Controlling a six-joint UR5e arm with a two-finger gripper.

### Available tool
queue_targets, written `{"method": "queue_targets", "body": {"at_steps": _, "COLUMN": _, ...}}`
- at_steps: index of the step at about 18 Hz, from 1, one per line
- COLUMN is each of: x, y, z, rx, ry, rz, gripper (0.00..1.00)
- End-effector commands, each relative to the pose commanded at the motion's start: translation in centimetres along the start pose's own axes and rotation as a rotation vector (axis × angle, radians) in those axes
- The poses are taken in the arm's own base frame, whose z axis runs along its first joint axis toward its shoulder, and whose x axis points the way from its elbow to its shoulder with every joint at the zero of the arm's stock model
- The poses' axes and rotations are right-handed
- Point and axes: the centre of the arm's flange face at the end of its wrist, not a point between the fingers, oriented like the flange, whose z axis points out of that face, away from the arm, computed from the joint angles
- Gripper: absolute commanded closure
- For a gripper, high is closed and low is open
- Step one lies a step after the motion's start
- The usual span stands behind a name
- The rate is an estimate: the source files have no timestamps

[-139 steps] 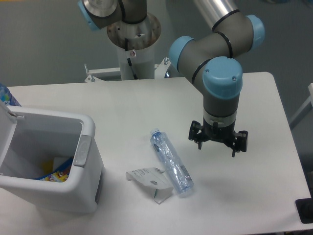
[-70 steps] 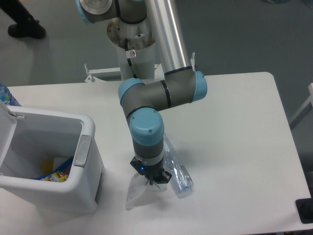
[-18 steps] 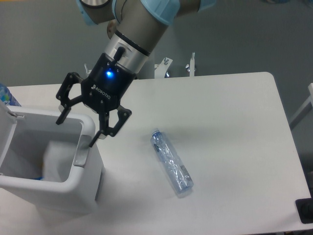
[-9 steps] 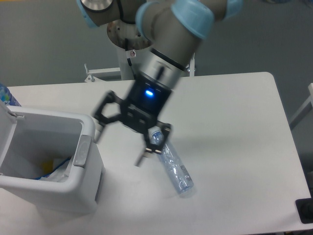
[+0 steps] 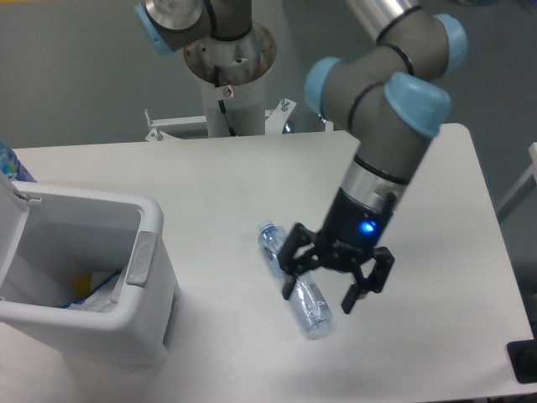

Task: Place the trash in the trash can
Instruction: 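Move the open gripper over the clear plastic bottle and lower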

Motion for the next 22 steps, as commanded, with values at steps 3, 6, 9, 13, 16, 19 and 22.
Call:
{"method": "queue_targets", "body": {"at_steps": 3, "x": -0.7, "y": -0.2, "z": 1.3, "rx": -0.072, "ry": -0.017, "rz": -0.034, "gripper": 0.00}}
{"method": "queue_targets", "body": {"at_steps": 6, "x": -1.5, "y": 0.2, "z": 2.0, "rx": -0.127, "ry": -0.066, "rz": -0.053, "gripper": 0.00}}
{"method": "queue_targets", "body": {"at_steps": 9, "x": -1.5, "y": 0.4, "z": 2.9, "rx": -0.182, "ry": -0.151, "rz": -0.039, "gripper": 0.00}}
{"method": "queue_targets", "body": {"at_steps": 13, "x": -1.5, "y": 1.1, "z": 6.2, "rx": -0.269, "ry": -0.236, "rz": -0.023, "gripper": 0.00}}
{"method": "queue_targets", "body": {"at_steps": 16, "x": -1.6, "y": 1.6, "z": 8.1, "rx": -0.315, "ry": -0.302, "rz": -0.037, "gripper": 0.00}}
{"method": "queue_targets", "body": {"at_steps": 19, "x": -1.7, "y": 2.2, "z": 10.0, "rx": -0.365, "ry": -0.367, "rz": -0.017, "gripper": 0.00}}
{"method": "queue_targets", "body": {"at_steps": 22, "x": -1.7, "y": 3.0, "z": 12.2, "rx": -0.413, "ry": -0.428, "rz": -0.017, "gripper": 0.00}}
